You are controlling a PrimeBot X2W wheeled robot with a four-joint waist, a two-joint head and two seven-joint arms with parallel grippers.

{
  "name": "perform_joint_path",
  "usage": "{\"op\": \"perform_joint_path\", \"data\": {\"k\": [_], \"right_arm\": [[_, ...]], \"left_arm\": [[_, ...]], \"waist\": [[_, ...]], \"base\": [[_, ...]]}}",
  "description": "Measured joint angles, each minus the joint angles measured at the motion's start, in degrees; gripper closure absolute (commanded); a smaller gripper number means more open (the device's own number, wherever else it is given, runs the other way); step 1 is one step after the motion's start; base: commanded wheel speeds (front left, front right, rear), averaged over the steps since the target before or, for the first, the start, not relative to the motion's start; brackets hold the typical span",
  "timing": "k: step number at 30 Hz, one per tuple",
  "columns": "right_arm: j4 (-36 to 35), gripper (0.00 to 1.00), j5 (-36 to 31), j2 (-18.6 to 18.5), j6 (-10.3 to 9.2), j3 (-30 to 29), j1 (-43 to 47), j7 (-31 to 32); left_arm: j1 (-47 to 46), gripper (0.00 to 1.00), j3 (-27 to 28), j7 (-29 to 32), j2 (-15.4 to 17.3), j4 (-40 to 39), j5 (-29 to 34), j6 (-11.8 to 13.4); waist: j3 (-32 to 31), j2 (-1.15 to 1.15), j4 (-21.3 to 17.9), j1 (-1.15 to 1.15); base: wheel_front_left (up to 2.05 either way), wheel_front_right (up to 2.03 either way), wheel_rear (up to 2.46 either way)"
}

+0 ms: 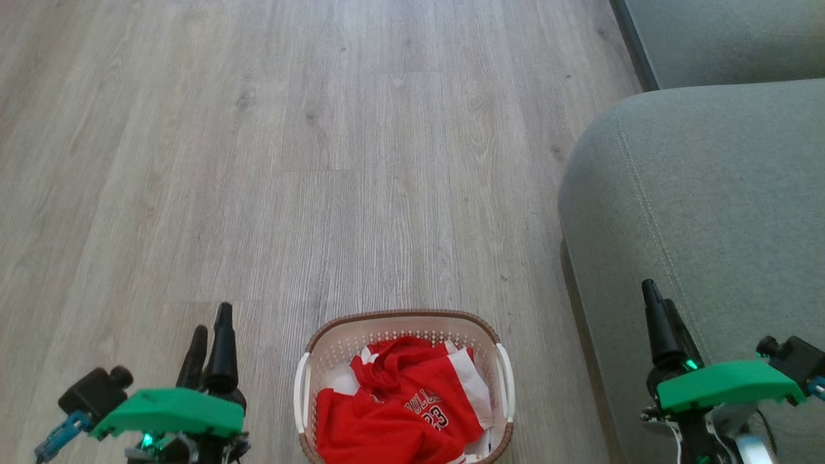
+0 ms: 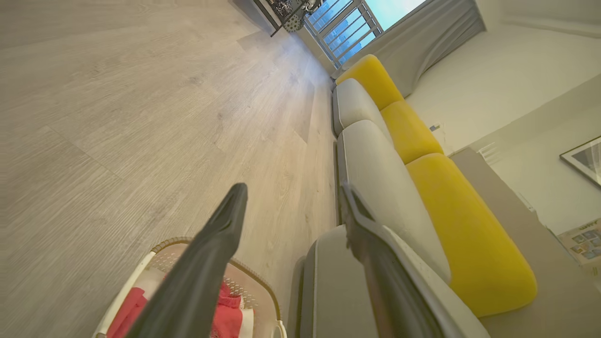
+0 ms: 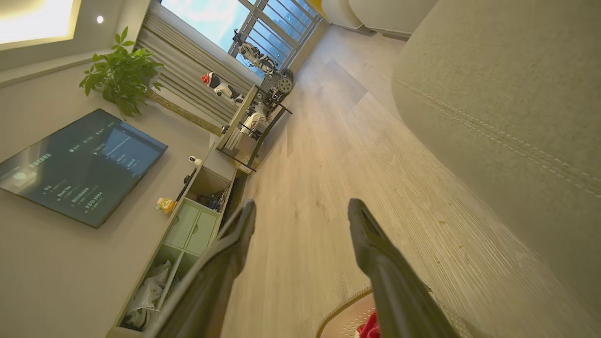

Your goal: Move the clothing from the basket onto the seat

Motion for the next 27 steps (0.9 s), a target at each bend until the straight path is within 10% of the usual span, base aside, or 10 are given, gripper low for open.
{"op": "perform_joint_path", "data": {"k": [27], "right_arm": [[0.00,0.00,-18.87,-0.02,0.00,2.88,0.20,-4.27]], "left_arm": [[2.52,0.00,-3.50,-4.20,1.23,-1.22,19.46,4.43]], "waist": [[-0.42,0.00,0.28,0.00]], "base": [[0.00,0.00,0.00]]}}
